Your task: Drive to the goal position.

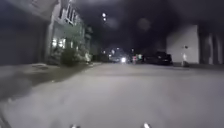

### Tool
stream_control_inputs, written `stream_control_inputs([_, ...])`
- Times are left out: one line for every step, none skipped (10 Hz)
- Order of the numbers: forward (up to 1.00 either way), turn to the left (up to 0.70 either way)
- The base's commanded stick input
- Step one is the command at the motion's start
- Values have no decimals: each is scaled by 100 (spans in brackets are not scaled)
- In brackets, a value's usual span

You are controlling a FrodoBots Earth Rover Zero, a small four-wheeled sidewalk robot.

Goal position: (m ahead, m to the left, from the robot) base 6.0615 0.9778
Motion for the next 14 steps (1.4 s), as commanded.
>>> stream_control_inputs([85, 0])
stream_control_inputs([85, 0])
stream_control_inputs([85, 0])
stream_control_inputs([85, 0])
stream_control_inputs([85, 0])
stream_control_inputs([85, 0])
stream_control_inputs([85, 0])
stream_control_inputs([85, 0])
stream_control_inputs([85, 0])
stream_control_inputs([85, 0])
stream_control_inputs([85, 0])
stream_control_inputs([85, 0])
stream_control_inputs([85, 0])
stream_control_inputs([85, 0])
